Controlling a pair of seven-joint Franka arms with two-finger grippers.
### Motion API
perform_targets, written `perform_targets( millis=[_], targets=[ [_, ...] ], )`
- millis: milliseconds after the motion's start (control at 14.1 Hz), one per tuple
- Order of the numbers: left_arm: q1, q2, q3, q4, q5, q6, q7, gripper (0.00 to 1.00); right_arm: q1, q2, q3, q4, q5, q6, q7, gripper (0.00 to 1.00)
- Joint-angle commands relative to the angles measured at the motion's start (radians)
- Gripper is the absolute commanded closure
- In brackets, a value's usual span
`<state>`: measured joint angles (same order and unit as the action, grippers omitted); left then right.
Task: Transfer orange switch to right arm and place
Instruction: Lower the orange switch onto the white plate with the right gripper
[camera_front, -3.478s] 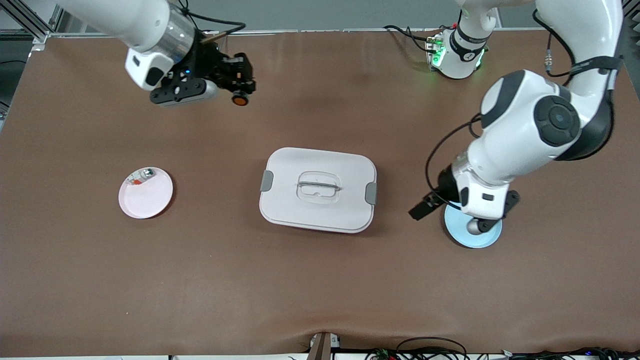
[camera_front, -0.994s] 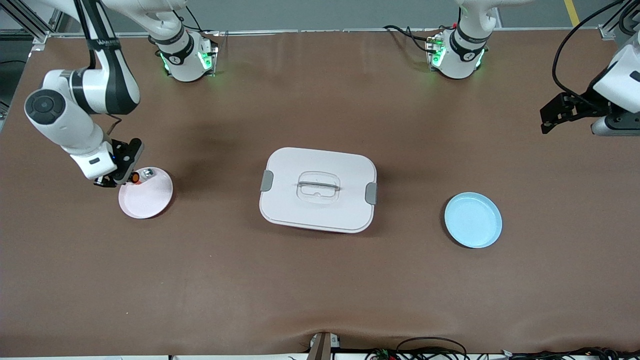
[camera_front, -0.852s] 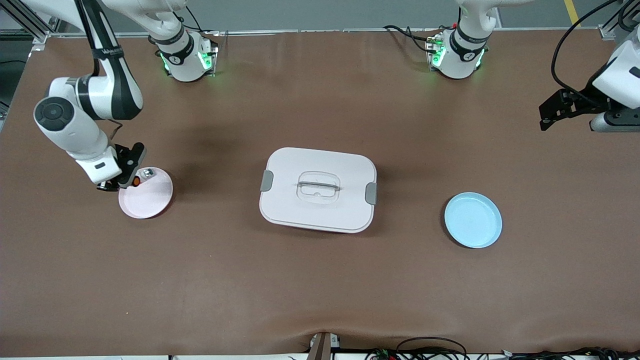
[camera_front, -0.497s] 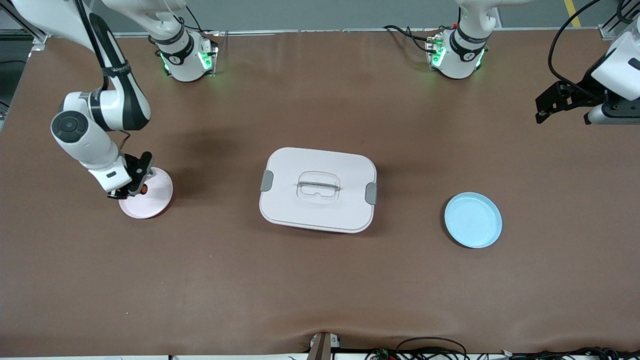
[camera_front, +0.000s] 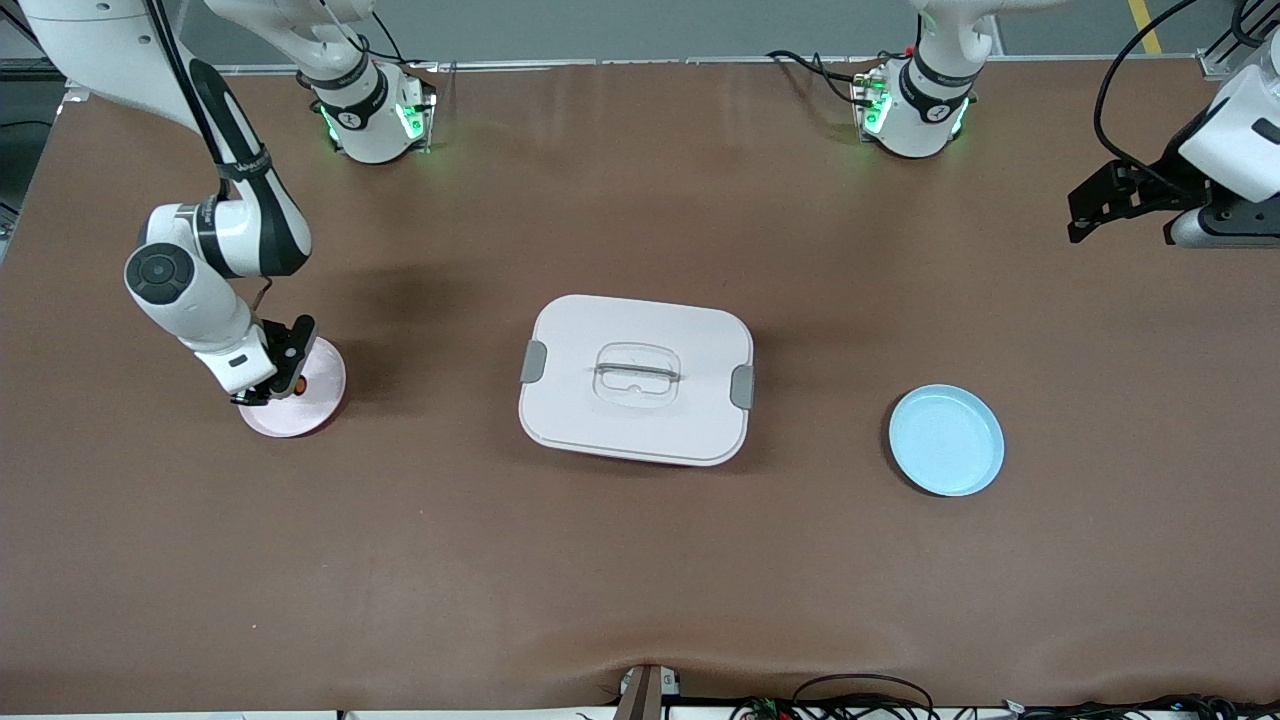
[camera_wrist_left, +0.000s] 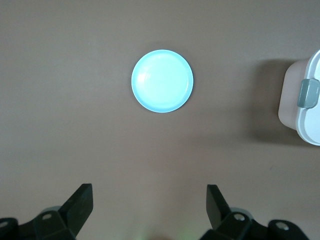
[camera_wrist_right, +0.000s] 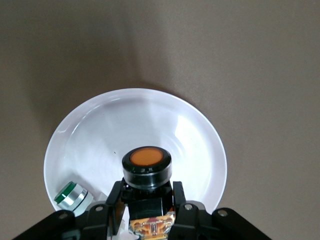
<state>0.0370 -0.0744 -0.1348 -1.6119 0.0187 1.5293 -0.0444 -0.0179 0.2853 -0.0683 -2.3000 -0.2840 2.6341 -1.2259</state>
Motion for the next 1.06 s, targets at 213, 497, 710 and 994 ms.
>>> perform_targets(
  millis=[213,497,710,994],
  targets=[
    [0.000,-0.012,0.011,-0.005,-0.006,-0.027,-0.006,0.00,-0.037,0.067,0.010,0.008,-0.027,0.056,0.006,0.95],
    [0.027,-0.002,0.018,-0.005,-0.013,-0.029,0.006,0.00,-0.040,0.080,0.010,0.005,-0.027,0.069,0.006,0.93],
    [0.026,-0.004,0.014,-0.002,-0.005,-0.057,0.012,0.00,-0.042,0.092,0.010,0.005,-0.027,0.075,0.006,0.93],
    [0.026,-0.008,0.014,0.000,-0.012,-0.057,0.015,0.00,-0.042,0.100,0.010,0.005,-0.026,0.078,0.006,0.92]
  ],
)
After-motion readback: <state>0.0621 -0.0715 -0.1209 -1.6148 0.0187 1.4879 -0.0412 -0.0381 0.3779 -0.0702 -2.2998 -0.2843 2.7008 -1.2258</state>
